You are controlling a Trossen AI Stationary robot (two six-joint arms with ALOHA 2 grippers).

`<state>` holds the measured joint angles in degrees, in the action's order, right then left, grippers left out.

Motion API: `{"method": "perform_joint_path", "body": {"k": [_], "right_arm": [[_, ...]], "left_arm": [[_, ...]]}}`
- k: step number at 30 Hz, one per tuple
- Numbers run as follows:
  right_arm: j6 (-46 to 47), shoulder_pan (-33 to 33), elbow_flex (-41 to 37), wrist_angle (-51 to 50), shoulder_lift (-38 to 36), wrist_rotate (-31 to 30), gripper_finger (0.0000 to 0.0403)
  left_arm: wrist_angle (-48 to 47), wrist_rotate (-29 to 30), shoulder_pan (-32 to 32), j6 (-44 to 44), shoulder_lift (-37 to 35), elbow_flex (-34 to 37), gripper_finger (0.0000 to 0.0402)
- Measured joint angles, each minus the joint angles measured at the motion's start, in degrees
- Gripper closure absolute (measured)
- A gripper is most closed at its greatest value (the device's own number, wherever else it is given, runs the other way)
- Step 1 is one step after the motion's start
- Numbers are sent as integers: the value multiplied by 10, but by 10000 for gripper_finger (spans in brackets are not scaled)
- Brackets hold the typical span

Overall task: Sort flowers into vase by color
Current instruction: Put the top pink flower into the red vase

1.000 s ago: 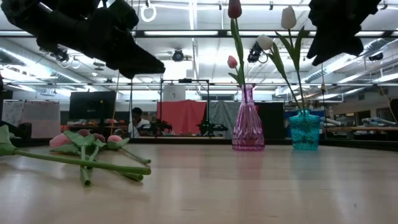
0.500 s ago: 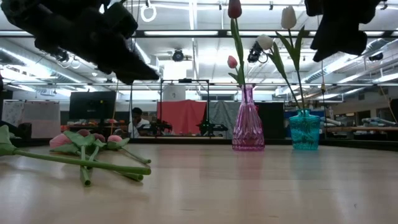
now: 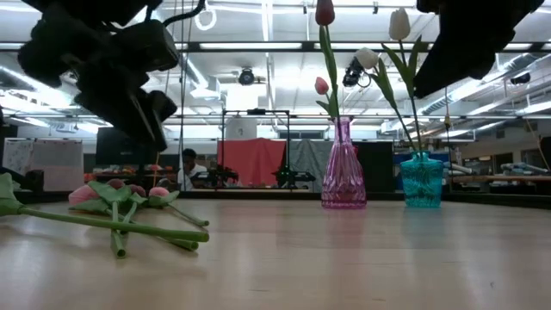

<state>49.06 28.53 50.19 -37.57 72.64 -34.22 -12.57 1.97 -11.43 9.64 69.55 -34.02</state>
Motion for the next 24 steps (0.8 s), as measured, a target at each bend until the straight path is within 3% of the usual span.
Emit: {"method": "perform_joint_path", "body": {"k": [4, 10, 18, 24], "right_arm": [[-20, 5, 0, 38, 38, -15, 241], [-90, 3, -1, 123, 86, 2, 241], [-154, -18, -1, 248, 144, 83, 241], [-166, -26, -1, 264, 165, 88, 241]], "left_arm": [[-14, 56, 4, -20, 19, -5, 270], [-85, 75, 19, -78, 90, -50, 270], [-175, 128, 24, -181, 195, -135, 270], [-208, 147, 26, -255, 252, -163, 270]]}}
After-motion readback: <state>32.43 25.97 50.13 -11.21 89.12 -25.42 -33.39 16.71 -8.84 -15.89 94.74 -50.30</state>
